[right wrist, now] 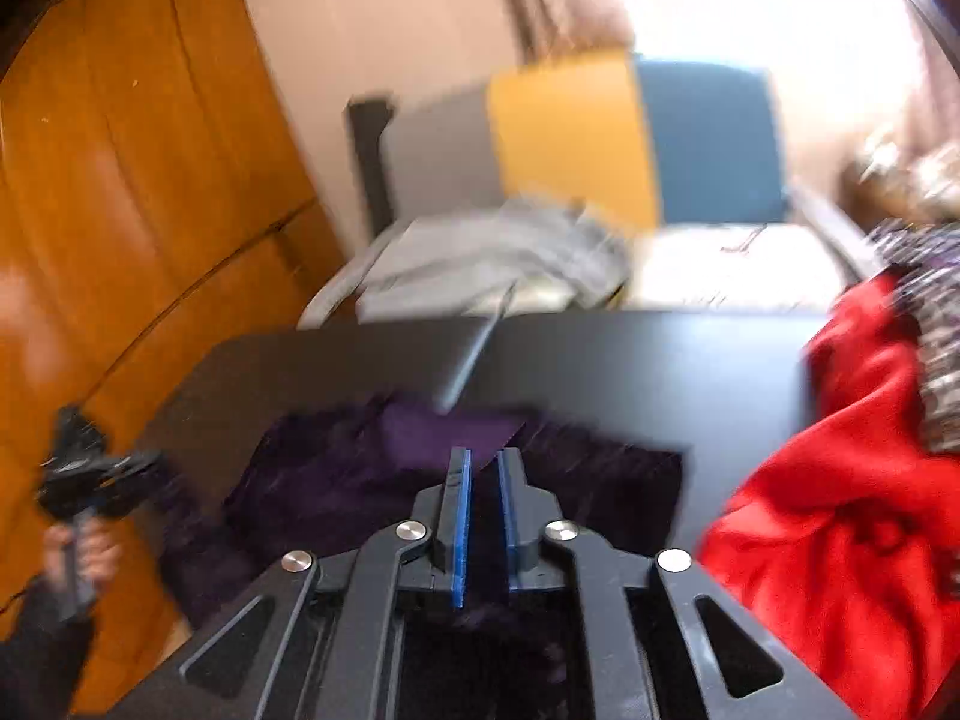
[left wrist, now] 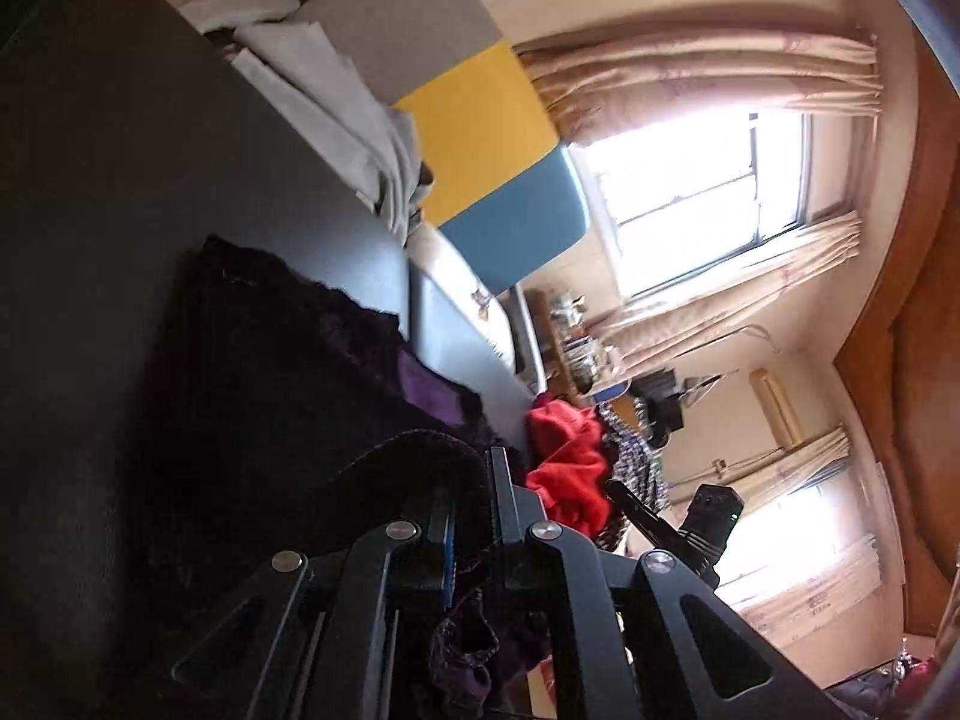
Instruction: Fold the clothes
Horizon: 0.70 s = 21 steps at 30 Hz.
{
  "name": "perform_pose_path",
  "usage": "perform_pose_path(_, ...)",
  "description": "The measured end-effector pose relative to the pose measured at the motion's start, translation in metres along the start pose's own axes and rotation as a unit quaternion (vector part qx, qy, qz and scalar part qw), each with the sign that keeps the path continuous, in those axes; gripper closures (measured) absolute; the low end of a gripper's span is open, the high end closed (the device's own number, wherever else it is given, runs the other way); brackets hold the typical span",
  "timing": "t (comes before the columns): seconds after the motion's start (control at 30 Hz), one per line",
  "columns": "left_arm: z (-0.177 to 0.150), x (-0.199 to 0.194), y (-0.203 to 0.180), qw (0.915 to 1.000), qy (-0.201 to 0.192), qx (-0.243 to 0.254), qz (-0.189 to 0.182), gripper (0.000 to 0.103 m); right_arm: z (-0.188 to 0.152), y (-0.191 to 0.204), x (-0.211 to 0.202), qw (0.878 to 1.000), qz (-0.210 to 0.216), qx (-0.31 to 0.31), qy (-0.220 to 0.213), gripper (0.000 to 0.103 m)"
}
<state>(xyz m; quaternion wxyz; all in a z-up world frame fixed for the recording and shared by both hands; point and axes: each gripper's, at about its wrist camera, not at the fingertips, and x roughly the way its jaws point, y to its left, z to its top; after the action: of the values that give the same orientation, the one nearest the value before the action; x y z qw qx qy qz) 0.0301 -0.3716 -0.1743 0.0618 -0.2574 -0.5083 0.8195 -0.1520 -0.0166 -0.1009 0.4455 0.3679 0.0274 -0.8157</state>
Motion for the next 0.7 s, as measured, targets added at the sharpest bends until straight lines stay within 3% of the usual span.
perform_pose_path(0.03, -0.001, 0.002, 0.004, 1.0000, 0.005, -0.004, 0.005, 0.096, -0.005, 0.004, 0.007, 1.000, 0.011, -0.019, 0.012, 0.085)
perform_pose_path(0.1, -0.005, 0.004, 0.012, 0.9997, 0.011, -0.014, 0.014, 0.096, -0.021, 0.015, 0.025, 0.997, 0.015, -0.063, 0.049, 0.052)
perform_pose_path(0.17, -0.009, 0.001, 0.021, 0.9993, 0.012, -0.027, 0.023, 0.096, -0.039, 0.029, 0.043, 0.989, 0.000, -0.120, 0.083, 0.039)
perform_pose_path(0.37, -0.021, -0.004, 0.037, 0.9977, 0.016, -0.048, 0.044, 0.096, -0.059, 0.043, 0.076, 0.961, -0.031, -0.231, 0.147, 0.037)
perform_pose_path(0.43, -0.023, -0.007, 0.036, 0.9977, 0.019, -0.045, 0.046, 0.096, -0.062, 0.045, 0.085, 0.952, -0.043, -0.258, 0.162, 0.049)
perform_pose_path(0.47, -0.025, -0.008, 0.034, 0.9980, 0.019, -0.041, 0.045, 0.096, -0.063, 0.046, 0.090, 0.946, -0.050, -0.271, 0.170, 0.090)
perform_pose_path(0.5, -0.026, -0.010, 0.031, 0.9984, 0.018, -0.036, 0.041, 0.096, -0.065, 0.047, 0.094, 0.941, -0.056, -0.284, 0.177, 0.098)
perform_pose_path(0.57, -0.029, -0.016, 0.024, 0.9991, 0.014, -0.027, 0.028, 0.096, -0.065, 0.049, 0.094, 0.935, -0.066, -0.298, 0.179, 0.098)
perform_pose_path(0.7, -0.032, -0.034, 0.008, 0.9998, -0.006, -0.013, -0.013, 0.096, -0.046, 0.059, 0.048, 0.952, -0.070, -0.272, 0.120, 0.098)
